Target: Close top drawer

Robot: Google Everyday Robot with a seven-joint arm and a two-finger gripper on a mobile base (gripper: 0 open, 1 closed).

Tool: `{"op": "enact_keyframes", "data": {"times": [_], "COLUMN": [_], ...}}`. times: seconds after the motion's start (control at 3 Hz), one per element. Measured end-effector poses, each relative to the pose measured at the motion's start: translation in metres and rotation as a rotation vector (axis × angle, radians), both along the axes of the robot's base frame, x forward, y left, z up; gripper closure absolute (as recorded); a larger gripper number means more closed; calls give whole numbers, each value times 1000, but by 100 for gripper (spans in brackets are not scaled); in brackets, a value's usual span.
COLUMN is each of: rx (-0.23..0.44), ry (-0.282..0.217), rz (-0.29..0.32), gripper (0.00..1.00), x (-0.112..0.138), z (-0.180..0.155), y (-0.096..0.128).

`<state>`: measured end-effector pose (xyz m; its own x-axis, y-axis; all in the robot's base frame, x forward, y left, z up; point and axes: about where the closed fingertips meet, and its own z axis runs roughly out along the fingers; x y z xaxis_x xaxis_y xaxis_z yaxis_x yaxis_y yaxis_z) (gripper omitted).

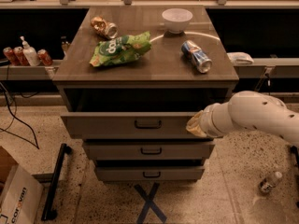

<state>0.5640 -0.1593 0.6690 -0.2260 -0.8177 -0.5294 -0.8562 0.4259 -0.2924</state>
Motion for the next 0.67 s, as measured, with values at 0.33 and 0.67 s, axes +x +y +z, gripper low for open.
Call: {"op": "enact_keyframes", "data": {"times": [0.33, 0.67], "rx": [0, 0], "ry": [1, 1], "rz": [2, 4], "gripper": [36, 12], "x": [0, 0], "z": [0, -1], "y": [1, 2]}}
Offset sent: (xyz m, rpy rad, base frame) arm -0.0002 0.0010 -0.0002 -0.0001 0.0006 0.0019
